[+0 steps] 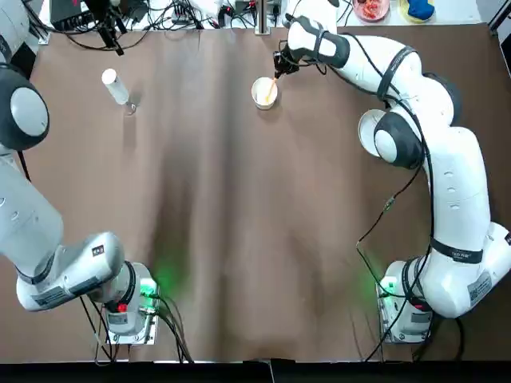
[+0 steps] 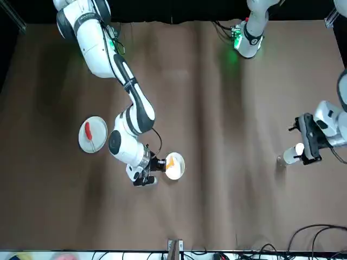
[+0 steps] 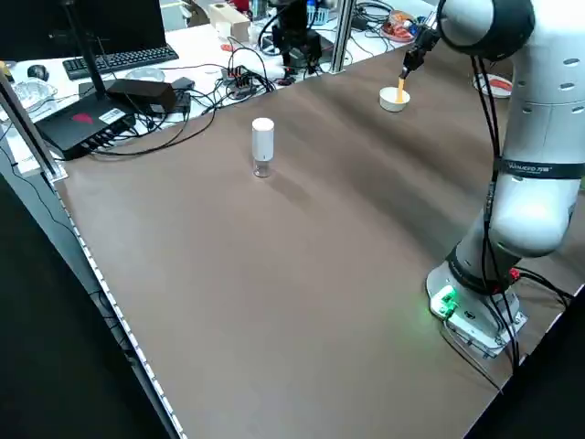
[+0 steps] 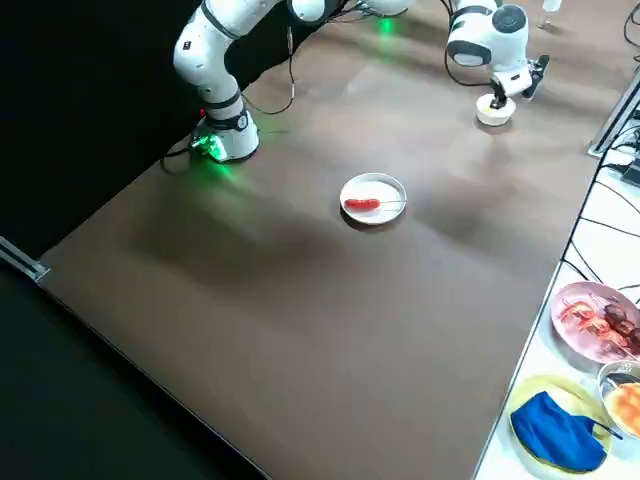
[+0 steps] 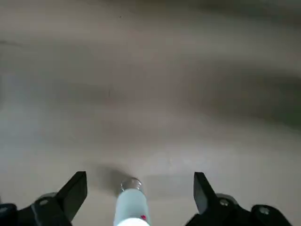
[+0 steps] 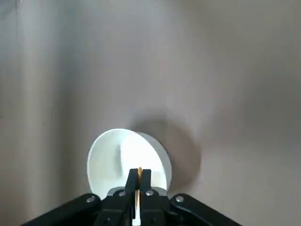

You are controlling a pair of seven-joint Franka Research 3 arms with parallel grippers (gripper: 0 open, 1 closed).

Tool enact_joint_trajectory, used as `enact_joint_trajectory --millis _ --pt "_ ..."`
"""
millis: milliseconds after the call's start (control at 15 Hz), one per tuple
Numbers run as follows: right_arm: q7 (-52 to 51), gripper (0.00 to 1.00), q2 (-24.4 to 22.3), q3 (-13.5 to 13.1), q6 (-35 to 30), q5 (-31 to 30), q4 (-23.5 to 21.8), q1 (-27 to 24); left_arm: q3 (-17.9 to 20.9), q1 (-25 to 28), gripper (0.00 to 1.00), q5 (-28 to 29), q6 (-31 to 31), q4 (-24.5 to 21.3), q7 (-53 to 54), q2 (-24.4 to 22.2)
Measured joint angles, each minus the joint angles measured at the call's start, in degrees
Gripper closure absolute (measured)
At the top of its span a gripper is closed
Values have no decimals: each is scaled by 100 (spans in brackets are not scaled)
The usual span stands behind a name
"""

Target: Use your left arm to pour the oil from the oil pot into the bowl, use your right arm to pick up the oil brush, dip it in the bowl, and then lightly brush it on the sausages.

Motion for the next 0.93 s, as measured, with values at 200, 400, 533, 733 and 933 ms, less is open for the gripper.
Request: enact_joint_trajectory --millis 200,400,533,733,933 --pt "192 95 -121 -27 -256 0 1 -5 -1 -283 0 297 -8 -267 -1441 -390" --pt "271 95 -355 -86 -761 -1 24 -91 -1 -532 0 554 -81 -468 -2874 -673" --pt "272 95 -631 -136 -1255 -8 43 -286 0 -666 0 664 -145 -521 -3941 -763" --pt "272 95 -1134 -340 -2049 -18 56 -630 0 -831 0 689 -160 -529 -5683 -837" --pt "270 95 -1420 -650 -2581 -22 53 -906 1 -994 0 690 -168 -530 -7106 -923"
